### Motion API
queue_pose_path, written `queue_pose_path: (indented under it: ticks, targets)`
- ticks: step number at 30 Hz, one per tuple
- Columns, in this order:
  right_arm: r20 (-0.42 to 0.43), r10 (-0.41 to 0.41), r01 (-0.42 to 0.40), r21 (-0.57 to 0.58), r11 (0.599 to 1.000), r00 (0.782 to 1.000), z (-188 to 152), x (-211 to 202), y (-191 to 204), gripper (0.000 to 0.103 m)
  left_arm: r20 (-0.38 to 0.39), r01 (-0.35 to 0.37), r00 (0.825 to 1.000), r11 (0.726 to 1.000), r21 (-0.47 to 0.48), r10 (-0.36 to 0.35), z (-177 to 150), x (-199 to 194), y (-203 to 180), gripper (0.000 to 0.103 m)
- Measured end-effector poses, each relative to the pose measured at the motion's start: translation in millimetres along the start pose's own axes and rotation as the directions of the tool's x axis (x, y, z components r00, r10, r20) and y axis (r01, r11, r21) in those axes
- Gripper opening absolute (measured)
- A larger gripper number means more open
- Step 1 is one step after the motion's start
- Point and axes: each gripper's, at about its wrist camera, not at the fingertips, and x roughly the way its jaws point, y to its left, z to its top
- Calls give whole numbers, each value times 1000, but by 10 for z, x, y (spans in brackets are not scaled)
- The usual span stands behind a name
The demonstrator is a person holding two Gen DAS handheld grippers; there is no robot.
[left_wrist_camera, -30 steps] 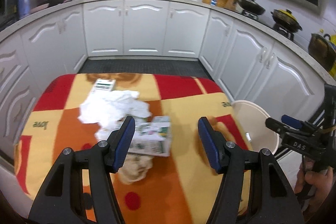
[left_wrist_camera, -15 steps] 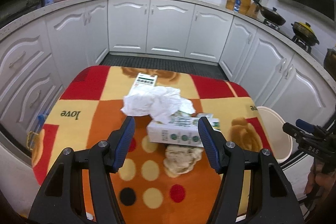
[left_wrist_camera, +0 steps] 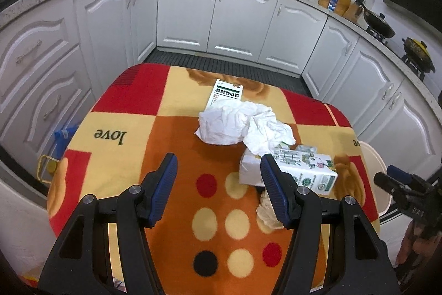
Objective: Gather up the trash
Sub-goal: 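Return both open tools from the bin to the table, then grasp the white medicine box with the left tool while the right tool grasps crumpled tissue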
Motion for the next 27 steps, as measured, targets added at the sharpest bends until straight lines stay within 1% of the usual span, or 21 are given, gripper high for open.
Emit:
queue_pose_path:
  ticks: [5, 11, 14, 16, 17, 18, 22, 23, 27]
  targets:
    - [-24, 24, -24, -20, 999, 999, 77, 163, 151, 80, -32, 2, 999, 1000, -2, -2, 119, 230, 41, 61]
    - [-54, 105, -107, -46, 993, 993, 325, 365, 287, 80, -36, -31, 999, 1000, -7, 30, 397, 497, 140, 61]
    - [-102, 162, -170, -79, 982, 981, 524, 540, 416, 80, -50, -49, 998, 999, -24, 48, 545, 634, 233, 61]
    - [-143, 211, -226, -95, 970, 967, 662, 681, 527, 81, -56, -59, 997, 997, -40, 57, 623, 701, 306, 61]
    - [-173, 236, -256, -105, 961, 956, 748, 790, 610, 83, -56, -62, 997, 997, -46, 59, 650, 718, 337, 61]
    - [-193, 248, -272, -115, 955, 950, 795, 875, 680, 85, -55, -66, 996, 997, -51, 63, 672, 731, 362, 61]
    - [-287, 256, -314, -179, 932, 923, 976, 1325, 1003, 85, -54, -83, 995, 995, -59, 80, 753, 781, 488, 61]
    - [-317, 254, -324, -189, 927, 914, 1018, 1467, 1078, 85, -55, -86, 995, 995, -59, 82, 761, 788, 503, 61]
    - [-394, 278, -373, -190, 908, 876, 1101, 1886, 1264, 85, -64, -88, 994, 994, -60, 84, 793, 837, 573, 61]
